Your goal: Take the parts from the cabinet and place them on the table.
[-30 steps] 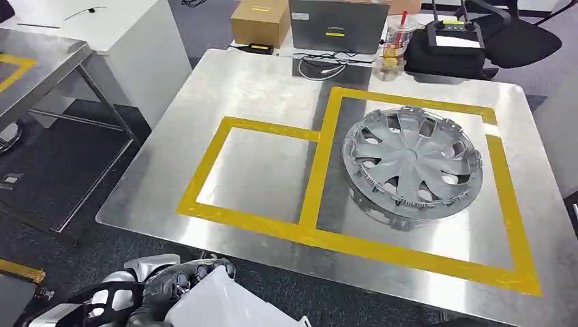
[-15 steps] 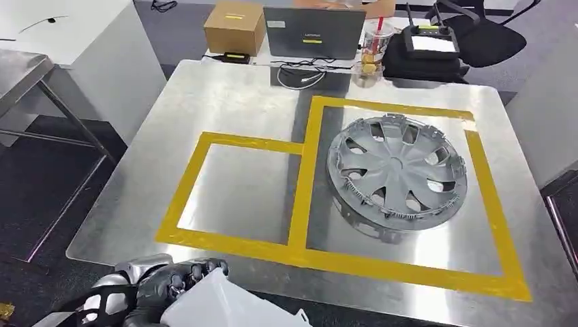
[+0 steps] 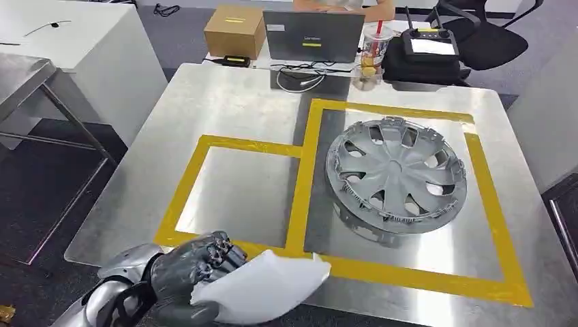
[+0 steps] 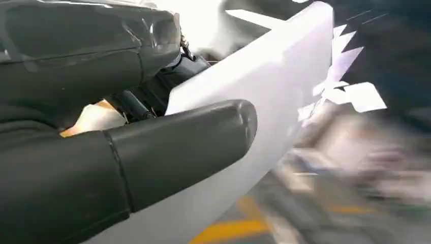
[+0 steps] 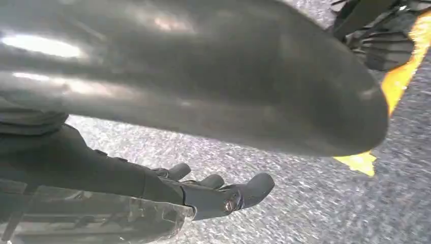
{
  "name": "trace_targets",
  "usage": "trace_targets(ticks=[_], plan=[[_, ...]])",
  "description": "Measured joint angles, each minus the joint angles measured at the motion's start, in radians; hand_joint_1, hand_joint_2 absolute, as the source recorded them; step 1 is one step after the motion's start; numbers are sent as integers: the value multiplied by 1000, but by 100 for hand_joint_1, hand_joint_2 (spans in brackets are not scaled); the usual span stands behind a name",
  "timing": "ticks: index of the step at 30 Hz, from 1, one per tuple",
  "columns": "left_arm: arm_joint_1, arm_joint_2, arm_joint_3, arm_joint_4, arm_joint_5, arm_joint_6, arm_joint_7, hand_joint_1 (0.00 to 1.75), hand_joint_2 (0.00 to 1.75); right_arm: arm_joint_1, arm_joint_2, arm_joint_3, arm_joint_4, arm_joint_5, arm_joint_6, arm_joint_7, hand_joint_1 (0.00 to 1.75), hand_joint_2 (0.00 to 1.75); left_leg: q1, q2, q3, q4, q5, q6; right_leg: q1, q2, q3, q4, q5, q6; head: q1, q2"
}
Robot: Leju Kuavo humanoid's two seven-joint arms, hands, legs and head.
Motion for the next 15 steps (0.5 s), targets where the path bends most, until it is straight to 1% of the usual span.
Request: trace_targets(ticks=[1,2,3,4,5,6,7,8,9,10,11,13,14,15], plan=[[-24,1,13,3,-16,1,46,175,0,1,3,7,-13,-3,10,7,0,0,4,5,-18,40,-33,-10,0,-2,0,0,3,-8,-5,0],[-50,3,29,9,-37,0,72,175,0,4,5,12,-24,-4,20,17,0,0,10,6,-43,103,-71,-18,0,-3,-2,0,3,-9,-4,0],[-74,5,44,22,-73,1,85,175,0,10,12,17,-46,-7,33,34,0,0,16,8,-82,197,-113,-26,0,-3,-4,0,4,-9,-5,0],[-85,7,54,36,-101,8,86,175,0,19,18,20,-64,-9,45,44,0,0,21,11,-108,264,-137,-31,0,-4,-5,0,5,-11,-5,0],[-87,13,63,52,-123,16,85,175,0,28,23,20,-87,-10,56,52,0,0,25,13,-119,294,-141,-33,-1,-3,-5,0,5,-11,-5,0],[-88,16,69,65,-137,21,83,175,0,37,29,20,-104,-10,62,56,0,0,30,14,-106,274,-122,-34,-1,-3,-4,0,5,-11,-5,0],[-90,20,73,75,-147,25,78,175,0,45,35,20,-121,-10,68,59,0,0,31,14,-75,215,-90,-31,-1,-2,-3,0,5,-10,-5,0],[-92,22,79,79,-152,30,74,175,0,51,39,20,-131,-10,70,63,0,0,31,15,-31,134,-52,-27,0,-2,-2,0,5,-10,-5,0],[-95,26,84,82,-153,33,72,175,0,56,43,21,-144,-10,73,63,0,0,29,15,21,36,-13,-19,0,-1,0,0,6,-10,-5,0],[-100,28,89,85,-156,35,69,175,0,59,51,21,-155,-10,78,63,0,0,23,15,49,-14,-29,-11,-2,-1,-2,-2,8,-5,-2,0],[-101,28,90,87,-160,36,69,175,0,60,53,21,-165,-10,79,65,0,0,17,16,47,-23,-25,-7,3,-1,-7,-2,10,3,-4,0],[-101,31,90,92,-167,37,73,175,0,65,59,21,-185,-7,86,71,0,0,12,15,42,-20,-27,-4,-4,-2,-10,-6,12,15,-5,0],[-103,33,91,97,-175,40,78,175,0,67,64,21,-198,-2,95,77,0,0,10,15,45,-31,-21,4,-3,-2,-4,-15,17,23,-6,0],[-104,33,92,103,-189,45,81,175,0,71,69,21,-210,3,101,84,0,0,22,17,67,-58,-5,14,-4,-4,-11,-6,13,24,-3,0]])
